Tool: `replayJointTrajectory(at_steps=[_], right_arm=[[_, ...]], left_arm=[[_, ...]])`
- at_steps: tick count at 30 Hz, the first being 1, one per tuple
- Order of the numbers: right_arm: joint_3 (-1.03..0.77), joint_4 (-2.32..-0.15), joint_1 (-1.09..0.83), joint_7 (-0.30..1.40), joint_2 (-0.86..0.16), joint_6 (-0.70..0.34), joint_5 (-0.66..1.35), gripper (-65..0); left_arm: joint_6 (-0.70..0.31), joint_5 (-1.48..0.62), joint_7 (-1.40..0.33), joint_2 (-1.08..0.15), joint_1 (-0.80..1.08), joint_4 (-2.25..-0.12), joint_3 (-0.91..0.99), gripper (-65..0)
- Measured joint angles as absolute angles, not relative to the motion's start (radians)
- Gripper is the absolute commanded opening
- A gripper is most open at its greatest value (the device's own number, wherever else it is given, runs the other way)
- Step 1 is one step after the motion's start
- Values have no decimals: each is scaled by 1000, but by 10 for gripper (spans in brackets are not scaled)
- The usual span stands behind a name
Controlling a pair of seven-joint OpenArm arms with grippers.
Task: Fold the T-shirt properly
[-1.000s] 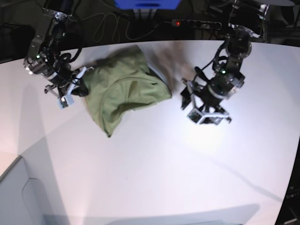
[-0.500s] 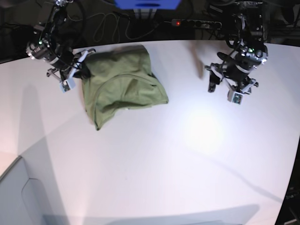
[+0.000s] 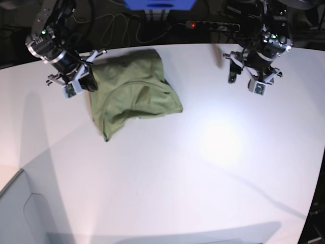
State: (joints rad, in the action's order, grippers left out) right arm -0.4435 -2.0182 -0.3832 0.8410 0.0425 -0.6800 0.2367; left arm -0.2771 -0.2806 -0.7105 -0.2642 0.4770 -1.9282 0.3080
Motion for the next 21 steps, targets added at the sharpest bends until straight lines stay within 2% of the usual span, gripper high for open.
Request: replayJointTrajectory(at_steps=[3, 5, 13, 18, 21], right_arm=[[-471, -2017, -389, 840, 41, -680, 242, -650], [-525, -2023, -416, 835, 41, -680, 241, -650], [-626, -2027, -653, 830, 47, -680, 238, -650], [-616, -2030, -828, 831, 49, -680, 233, -650], [-575, -2014, -862, 830, 46, -680, 147, -650]], left_arm=[[-278, -284, -714, -253, 535, -1929, 337, -517], [-278, -276, -712, -228, 569, -1940, 393, -650], [-273, -273, -702, -165, 755, -1993, 524, -650], [-274, -270, -693, -162, 872, -1990, 523, -650], [-273, -271, -677, -139, 896, -1931, 511, -650]])
